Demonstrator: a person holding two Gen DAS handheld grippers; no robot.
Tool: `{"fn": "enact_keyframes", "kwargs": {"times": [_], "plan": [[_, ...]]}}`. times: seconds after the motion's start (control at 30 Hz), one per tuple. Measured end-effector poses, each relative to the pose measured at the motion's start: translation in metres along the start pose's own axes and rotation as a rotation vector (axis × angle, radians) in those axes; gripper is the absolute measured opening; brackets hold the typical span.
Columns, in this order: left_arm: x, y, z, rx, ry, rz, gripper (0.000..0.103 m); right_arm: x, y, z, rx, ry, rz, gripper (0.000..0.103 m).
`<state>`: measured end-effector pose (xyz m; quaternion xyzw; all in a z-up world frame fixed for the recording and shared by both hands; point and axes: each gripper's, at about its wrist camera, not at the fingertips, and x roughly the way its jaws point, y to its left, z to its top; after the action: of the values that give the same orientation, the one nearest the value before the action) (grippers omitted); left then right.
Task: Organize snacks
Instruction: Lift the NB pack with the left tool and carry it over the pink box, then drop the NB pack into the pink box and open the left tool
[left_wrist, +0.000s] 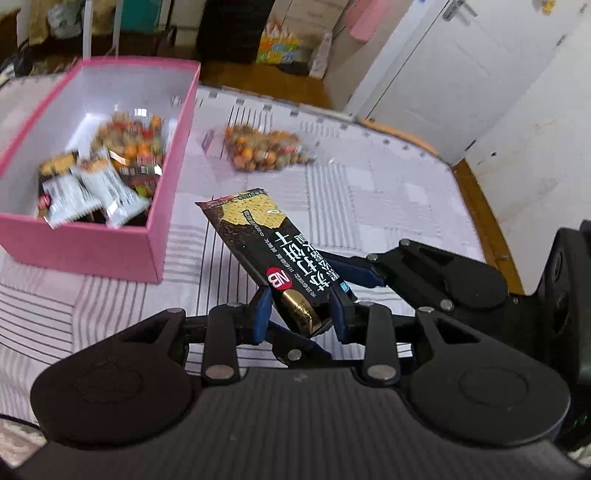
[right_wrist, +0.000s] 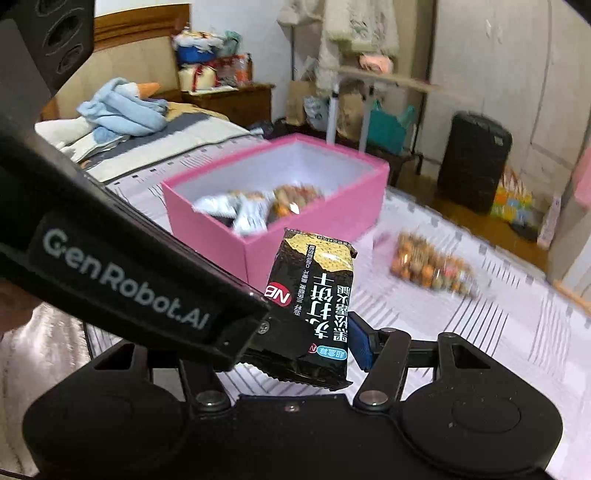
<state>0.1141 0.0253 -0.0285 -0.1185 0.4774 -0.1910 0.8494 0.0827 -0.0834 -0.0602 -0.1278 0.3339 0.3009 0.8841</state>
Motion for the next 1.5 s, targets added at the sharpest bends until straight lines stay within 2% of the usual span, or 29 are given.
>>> {"fn": "enact_keyframes", "kwargs": {"times": [0.17,0.27,0.4,0.5,0.6,0.73,0.87,1.0,1.17,1.27,1.33,1.4,1.47,1.5], "plan": [[-0.037,0.0,0.013,-0.002,-0.055,-0.021,0.033,-0.019,0.014,0.031,-0.09,-0.024,-0.025,0.066],[-0.061,0.008,0.018,-0.011,-0.114,-0.037,0.033,-0.025,0.025,0.049,-0.132,-0.048,-0.035,0.066],[-0.082,0.023,0.026,-0.023,-0.159,-0.026,0.034,-0.02,0.031,0.074,-0.136,-0.074,-0.006,0.066],[-0.088,0.04,0.035,-0.028,-0.19,0.006,0.034,-0.001,0.038,0.091,-0.197,-0.092,-0.014,0.066],[-0.081,0.062,0.049,-0.078,-0.207,0.028,0.034,0.025,0.038,0.107,-0.248,-0.097,-0.003,0.066],[-0.059,0.101,0.074,-0.182,-0.217,0.011,0.035,0.059,0.026,0.126,-0.309,-0.086,0.032,0.066],[-0.03,0.131,0.099,-0.224,-0.206,0.033,0.035,0.099,0.014,0.14,-0.33,-0.068,0.057,0.066],[0.005,0.157,0.119,-0.258,-0.171,0.066,0.035,0.138,-0.001,0.146,-0.26,-0.018,0.092,0.066],[0.032,0.174,0.125,-0.311,-0.154,0.068,0.036,0.162,-0.014,0.142,-0.169,0.035,0.135,0.067],[0.042,0.176,0.122,-0.298,-0.131,0.063,0.042,0.167,-0.018,0.135,-0.137,0.063,0.175,0.07],[0.046,0.175,0.121,-0.281,-0.101,0.07,0.049,0.166,-0.021,0.13,-0.126,0.082,0.206,0.079],[0.043,0.169,0.118,-0.238,-0.116,0.129,0.053,0.155,-0.027,0.125,-0.121,0.077,0.236,0.08],[0.032,0.158,0.119,-0.165,-0.14,0.204,0.054,0.135,-0.04,0.123,-0.1,0.033,0.249,0.081],[0.024,0.153,0.12,-0.129,-0.158,0.219,0.059,0.123,-0.047,0.122,-0.092,0.017,0.259,0.082]]}}
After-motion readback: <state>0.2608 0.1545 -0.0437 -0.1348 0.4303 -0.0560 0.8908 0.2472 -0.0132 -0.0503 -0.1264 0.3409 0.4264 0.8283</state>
